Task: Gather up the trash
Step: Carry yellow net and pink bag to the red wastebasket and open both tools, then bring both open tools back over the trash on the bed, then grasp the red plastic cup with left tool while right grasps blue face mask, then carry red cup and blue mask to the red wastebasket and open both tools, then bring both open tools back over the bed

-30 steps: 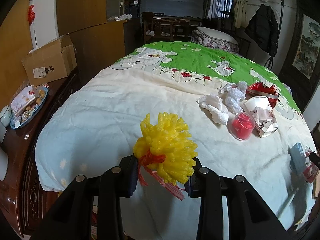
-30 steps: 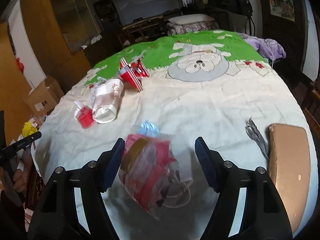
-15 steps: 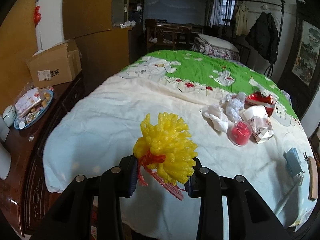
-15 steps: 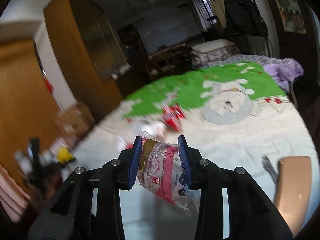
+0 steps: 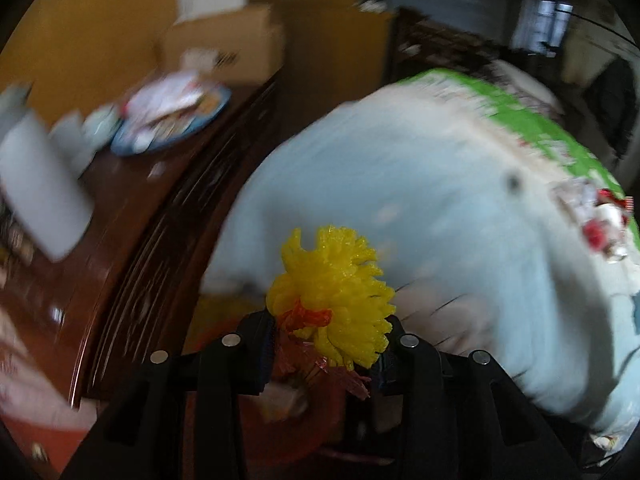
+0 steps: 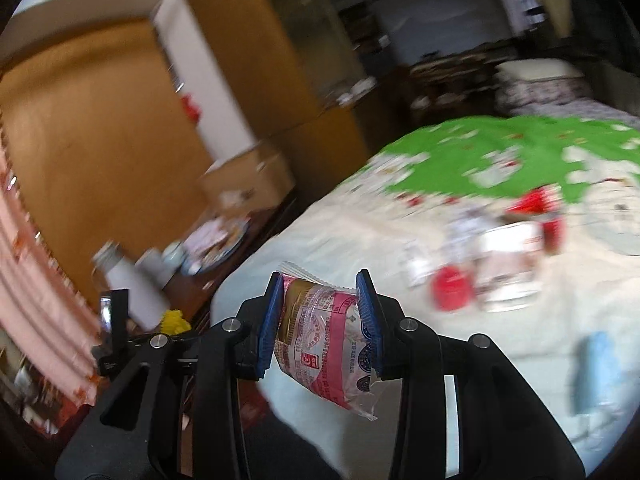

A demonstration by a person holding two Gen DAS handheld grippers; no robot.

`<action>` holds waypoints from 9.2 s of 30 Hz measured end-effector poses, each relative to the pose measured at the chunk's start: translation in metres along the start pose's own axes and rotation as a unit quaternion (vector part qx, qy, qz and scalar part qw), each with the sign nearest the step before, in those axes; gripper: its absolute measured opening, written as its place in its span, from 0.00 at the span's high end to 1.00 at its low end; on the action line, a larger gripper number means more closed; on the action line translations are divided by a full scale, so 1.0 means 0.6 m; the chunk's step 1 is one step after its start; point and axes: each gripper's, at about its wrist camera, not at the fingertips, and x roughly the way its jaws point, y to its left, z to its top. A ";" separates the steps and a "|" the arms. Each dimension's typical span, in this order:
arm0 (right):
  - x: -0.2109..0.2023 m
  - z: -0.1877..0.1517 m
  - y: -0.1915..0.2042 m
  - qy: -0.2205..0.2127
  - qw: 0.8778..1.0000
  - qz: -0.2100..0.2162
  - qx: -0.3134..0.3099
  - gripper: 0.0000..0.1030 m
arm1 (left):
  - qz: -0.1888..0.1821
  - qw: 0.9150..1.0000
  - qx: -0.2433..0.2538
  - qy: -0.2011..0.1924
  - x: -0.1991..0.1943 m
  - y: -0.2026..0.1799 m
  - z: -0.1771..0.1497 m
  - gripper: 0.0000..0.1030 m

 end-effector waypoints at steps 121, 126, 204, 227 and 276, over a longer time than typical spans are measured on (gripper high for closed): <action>-0.088 -0.125 -0.354 0.009 0.945 -0.295 0.142 0.28 | -0.185 0.953 0.239 -0.003 0.112 -0.620 0.077 0.44; -0.091 -0.125 -0.356 0.006 0.944 -0.296 0.144 0.37 | -0.190 0.953 0.237 -0.011 0.077 -0.591 0.067 0.44; 0.396 -0.196 0.366 0.330 0.927 0.110 -0.139 0.40 | -0.016 0.957 -0.264 0.116 0.143 0.327 -0.133 0.12; 0.323 -0.150 0.273 0.272 0.955 0.088 -0.084 0.36 | 0.033 0.990 -0.120 0.065 0.074 0.187 -0.060 0.12; -0.008 -0.067 -0.284 0.018 0.948 -0.311 0.065 0.21 | -0.031 0.966 0.256 -0.002 0.083 -0.505 0.022 0.06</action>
